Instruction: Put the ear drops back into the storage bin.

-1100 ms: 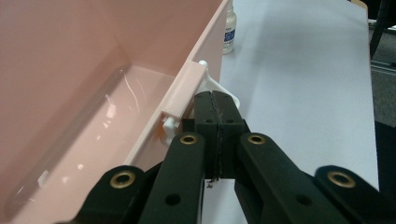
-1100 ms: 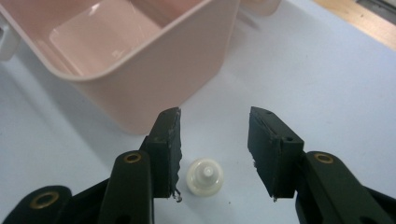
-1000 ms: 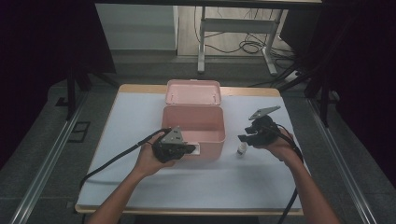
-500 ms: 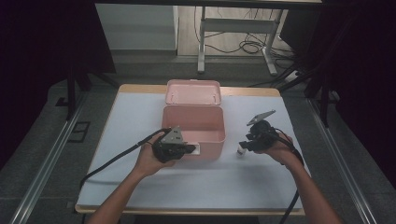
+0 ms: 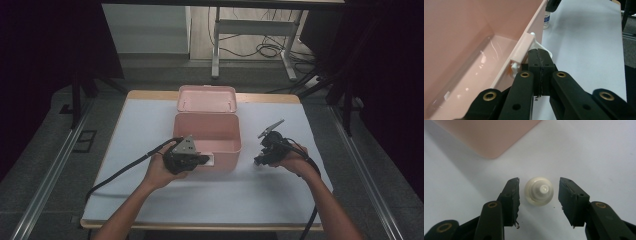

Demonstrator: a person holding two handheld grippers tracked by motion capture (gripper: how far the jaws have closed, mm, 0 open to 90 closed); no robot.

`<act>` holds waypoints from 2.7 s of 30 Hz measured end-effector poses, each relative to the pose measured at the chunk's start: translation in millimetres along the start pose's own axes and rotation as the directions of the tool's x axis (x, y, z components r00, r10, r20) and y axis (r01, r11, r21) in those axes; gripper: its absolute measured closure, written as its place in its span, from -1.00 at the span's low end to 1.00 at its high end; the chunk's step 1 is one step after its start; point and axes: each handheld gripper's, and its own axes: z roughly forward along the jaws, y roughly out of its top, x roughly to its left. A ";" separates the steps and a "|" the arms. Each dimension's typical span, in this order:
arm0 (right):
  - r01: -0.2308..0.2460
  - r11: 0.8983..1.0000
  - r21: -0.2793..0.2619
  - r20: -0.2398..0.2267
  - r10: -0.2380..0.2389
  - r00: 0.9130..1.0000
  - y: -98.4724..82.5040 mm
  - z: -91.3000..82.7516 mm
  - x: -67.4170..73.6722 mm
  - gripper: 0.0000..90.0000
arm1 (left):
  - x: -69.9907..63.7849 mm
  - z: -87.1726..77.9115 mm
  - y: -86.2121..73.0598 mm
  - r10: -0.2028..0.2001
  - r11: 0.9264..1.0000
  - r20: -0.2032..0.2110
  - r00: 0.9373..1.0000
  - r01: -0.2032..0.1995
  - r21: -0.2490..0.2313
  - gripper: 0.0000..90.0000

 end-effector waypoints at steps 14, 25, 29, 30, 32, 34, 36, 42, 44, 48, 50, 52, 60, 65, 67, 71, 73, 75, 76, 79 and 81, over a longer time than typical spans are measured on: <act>-0.005 0.996 0.085 -0.006 0.006 1.000 1.7 24.3 -0.8 0.29 | -0.1 0.2 -0.6 -0.004 1.000 0.001 1.000 0.004 -0.005 1.00; -0.005 0.996 0.094 -0.005 0.006 1.000 5.0 18.0 -2.4 0.33 | 0.4 0.2 -0.6 -0.002 1.000 0.003 1.000 0.002 -0.006 1.00; -0.003 0.998 0.065 -0.003 0.004 1.000 8.9 6.2 -3.4 0.34 | 0.3 0.4 -0.6 -0.005 1.000 0.003 1.000 0.005 -0.009 1.00; -0.002 0.999 0.044 -0.002 0.002 1.000 13.0 -4.8 -4.1 0.34 | 0.3 0.1 -0.5 -0.004 1.000 0.002 1.000 0.004 -0.006 1.00; -0.002 0.999 0.035 -0.001 0.002 1.000 14.4 -8.6 -4.3 0.34 | 0.2 0.2 -0.5 -0.004 1.000 0.002 1.000 0.004 -0.006 1.00; 0.001 1.000 0.016 -0.001 -0.001 1.000 18.6 -18.6 -4.8 0.34 | 0.1 0.2 -0.5 -0.004 1.000 0.001 1.000 0.004 -0.006 1.00; 0.003 1.000 -0.014 0.005 -0.003 1.000 25.5 -33.9 -5.3 0.34 | 0.2 0.2 -0.5 -0.004 1.000 0.001 1.000 0.004 -0.006 1.00; 0.011 0.998 -0.068 0.003 -0.011 1.000 38.8 -56.8 -4.1 0.34 | 0.1 0.2 -0.5 -0.006 1.000 0.002 1.000 0.006 -0.007 1.00; 0.023 0.996 -0.085 0.007 -0.022 1.000 46.2 -64.1 -2.3 0.34 | 0.1 0.3 -0.5 -0.006 1.000 0.002 1.000 0.006 -0.008 1.00; 0.037 0.993 -0.110 0.003 -0.037 0.999 55.9 -70.4 1.2 0.34 | 0.6 0.0 -0.2 -0.005 1.000 0.002 1.000 0.005 -0.004 1.00; 0.037 0.992 -0.117 0.000 -0.037 0.999 60.7 -72.4 3.4 0.34 | 0.9 0.0 -0.2 -0.005 1.000 0.004 1.000 0.005 -0.003 1.00; 0.043 0.992 -0.122 0.000 -0.043 0.999 63.4 -73.2 4.4 0.34 | 0.9 -0.1 -0.2 -0.005 1.000 0.004 1.000 0.005 -0.003 1.00; 0.066 0.987 -0.149 -0.003 -0.067 0.998 82.6 -77.9 14.2 0.34 | 0.4 0.0 -0.3 -0.006 1.000 0.004 1.000 0.006 -0.004 1.00; 0.065 0.987 -0.150 -0.004 -0.066 0.998 85.6 -76.8 15.4 0.34 | 0.7 0.0 -0.3 -0.005 1.000 0.005 1.000 0.005 -0.003 1.00; 0.061 0.987 -0.152 -0.004 -0.062 0.998 86.5 -76.6 15.2 0.34 | 0.8 -0.1 -0.3 -0.005 1.000 0.006 1.000 0.005 -0.003 1.00; 0.061 0.986 -0.158 -0.004 -0.062 0.998 89.3 -77.4 14.7 0.34 | 0.8 0.0 -0.3 -0.006 1.000 0.006 1.000 0.006 -0.003 1.00; 0.059 0.985 -0.161 -0.006 -0.061 0.998 91.5 -77.6 15.1 0.34 | 1.0 0.0 -0.3 -0.005 1.000 0.006 1.000 0.005 -0.004 1.00; 0.065 0.984 -0.167 -0.009 -0.068 0.998 95.1 -76.8 15.6 0.34 | 0.9 0.2 -0.4 -0.006 1.000 0.007 1.000 0.006 -0.006 1.00; 0.065 0.984 -0.168 -0.008 -0.068 0.998 96.2 -76.4 16.1 0.34 | 0.9 0.2 -0.4 -0.007 1.000 0.007 1.000 0.007 -0.006 1.00; 0.064 0.984 -0.167 -0.013 -0.068 0.998 100.9 -74.5 17.6 0.34 | 1.0 0.1 -0.3 -0.005 1.000 0.007 1.000 0.005 -0.006 1.00; 0.063 0.985 -0.163 -0.016 -0.066 0.998 104.4 -72.7 19.0 0.34 | 1.0 0.1 -0.3 -0.005 1.000 0.007 1.000 0.005 -0.005 1.00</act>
